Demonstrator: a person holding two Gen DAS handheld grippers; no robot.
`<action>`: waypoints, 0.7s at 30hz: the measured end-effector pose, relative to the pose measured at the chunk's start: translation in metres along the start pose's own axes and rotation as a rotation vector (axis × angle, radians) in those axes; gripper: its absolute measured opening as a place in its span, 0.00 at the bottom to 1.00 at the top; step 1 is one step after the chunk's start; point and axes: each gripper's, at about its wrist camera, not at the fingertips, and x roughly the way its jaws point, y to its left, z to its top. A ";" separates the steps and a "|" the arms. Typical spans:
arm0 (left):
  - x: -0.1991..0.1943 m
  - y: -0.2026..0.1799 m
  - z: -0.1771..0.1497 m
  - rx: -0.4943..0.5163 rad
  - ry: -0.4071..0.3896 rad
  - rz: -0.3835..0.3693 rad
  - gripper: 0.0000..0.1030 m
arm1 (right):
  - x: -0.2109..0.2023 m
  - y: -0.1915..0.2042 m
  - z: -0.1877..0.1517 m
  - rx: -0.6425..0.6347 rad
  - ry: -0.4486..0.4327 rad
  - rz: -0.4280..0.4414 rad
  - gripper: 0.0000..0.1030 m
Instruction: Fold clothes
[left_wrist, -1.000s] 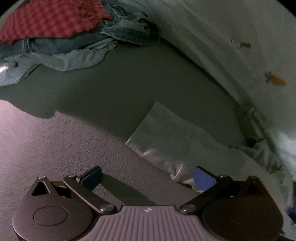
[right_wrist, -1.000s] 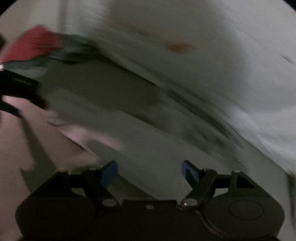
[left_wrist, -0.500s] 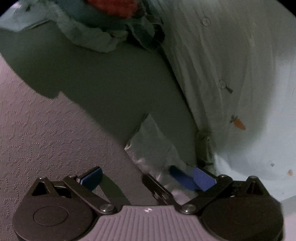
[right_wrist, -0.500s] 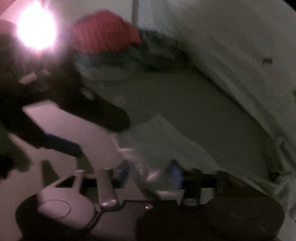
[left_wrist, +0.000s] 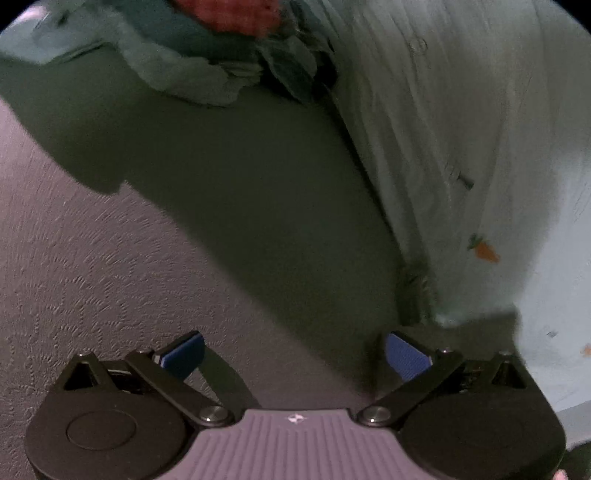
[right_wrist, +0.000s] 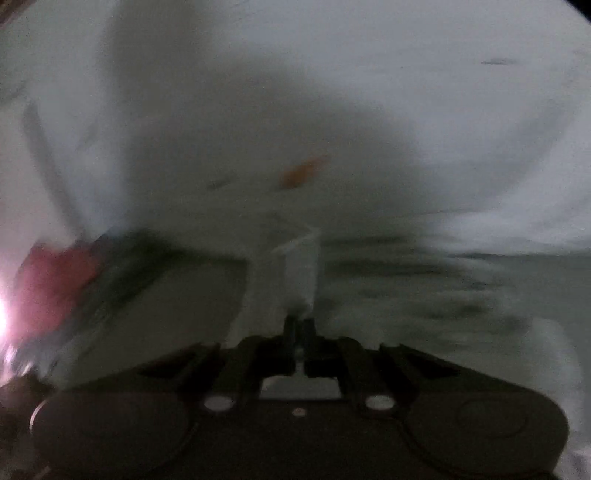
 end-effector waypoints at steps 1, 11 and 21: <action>0.003 -0.010 -0.002 0.036 0.001 0.042 1.00 | -0.010 -0.027 -0.003 0.047 -0.010 -0.055 0.03; 0.044 -0.108 -0.029 0.286 0.086 0.189 1.00 | -0.026 -0.171 -0.064 0.400 0.091 -0.316 0.46; 0.131 -0.223 -0.102 0.871 0.176 0.362 1.00 | 0.025 -0.144 -0.068 0.045 0.237 -0.355 0.82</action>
